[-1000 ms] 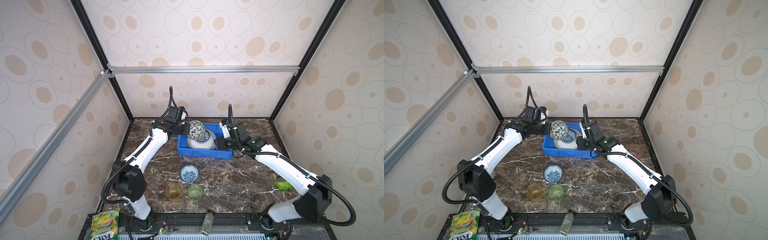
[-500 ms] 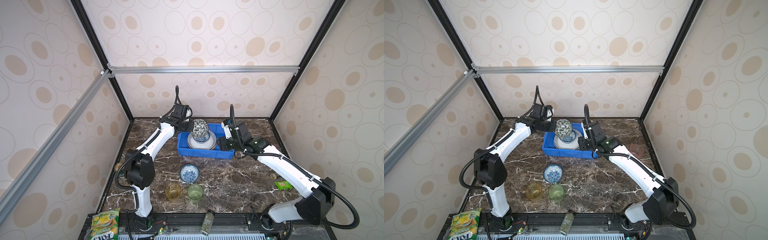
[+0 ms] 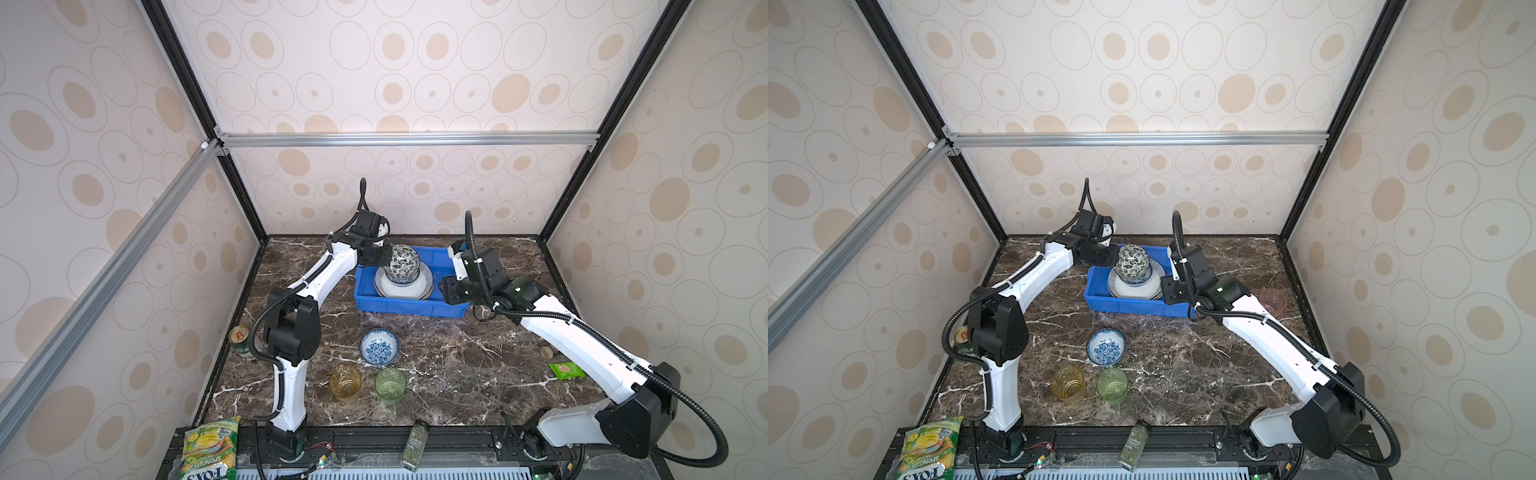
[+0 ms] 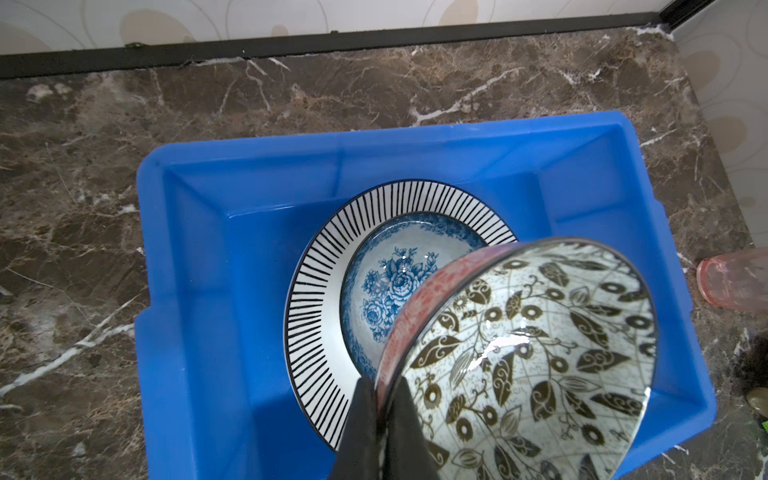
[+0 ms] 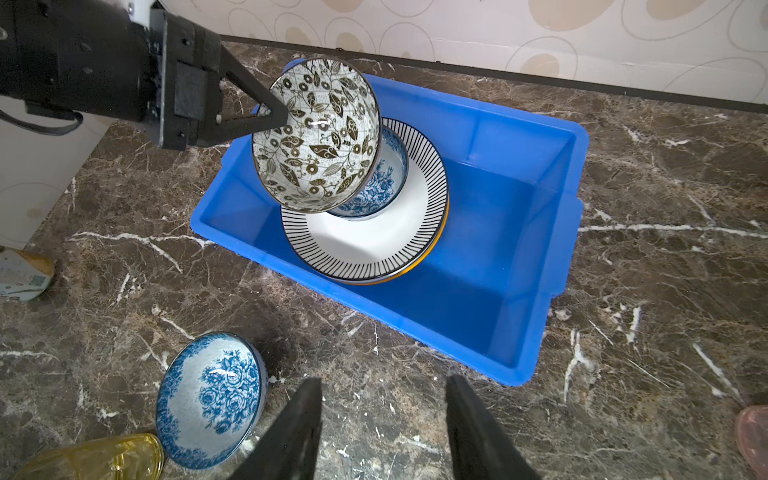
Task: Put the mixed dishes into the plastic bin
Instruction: 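Lower the green-leaf bowl onto the floral bowl in the bin with the left gripper, then set the green-leaf bowl down on the floral bowl and open the left gripper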
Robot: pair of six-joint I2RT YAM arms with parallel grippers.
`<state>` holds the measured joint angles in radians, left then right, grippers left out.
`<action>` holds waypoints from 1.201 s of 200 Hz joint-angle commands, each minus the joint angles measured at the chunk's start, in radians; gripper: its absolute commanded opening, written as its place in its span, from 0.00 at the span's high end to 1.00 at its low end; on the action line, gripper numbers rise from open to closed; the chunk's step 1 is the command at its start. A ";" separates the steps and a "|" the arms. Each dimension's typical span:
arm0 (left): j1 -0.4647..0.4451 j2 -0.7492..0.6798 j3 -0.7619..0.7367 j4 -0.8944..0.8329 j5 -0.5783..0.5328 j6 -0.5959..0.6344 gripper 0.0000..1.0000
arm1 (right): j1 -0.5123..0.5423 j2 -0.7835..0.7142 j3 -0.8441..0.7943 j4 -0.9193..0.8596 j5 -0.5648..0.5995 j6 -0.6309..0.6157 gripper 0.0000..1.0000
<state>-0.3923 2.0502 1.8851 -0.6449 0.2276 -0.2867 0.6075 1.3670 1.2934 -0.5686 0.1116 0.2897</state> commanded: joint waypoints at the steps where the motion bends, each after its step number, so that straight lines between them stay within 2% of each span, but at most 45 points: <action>1: 0.006 0.006 0.055 -0.009 0.020 0.033 1.00 | 0.008 -0.021 -0.012 -0.020 0.014 0.003 0.48; 55: 0.006 0.032 0.046 -0.014 0.037 0.034 1.00 | 0.008 -0.019 -0.010 -0.022 0.012 0.000 0.48; 99: 0.006 0.083 0.094 -0.041 0.054 0.036 1.00 | 0.008 -0.026 -0.013 -0.022 0.016 -0.001 0.48; 240: 0.006 0.143 0.144 -0.084 0.022 0.048 1.00 | 0.008 -0.034 -0.027 -0.020 0.017 0.000 0.48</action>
<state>-0.3923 2.1826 1.9736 -0.6987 0.2466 -0.2676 0.6075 1.3590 1.2842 -0.5697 0.1123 0.2897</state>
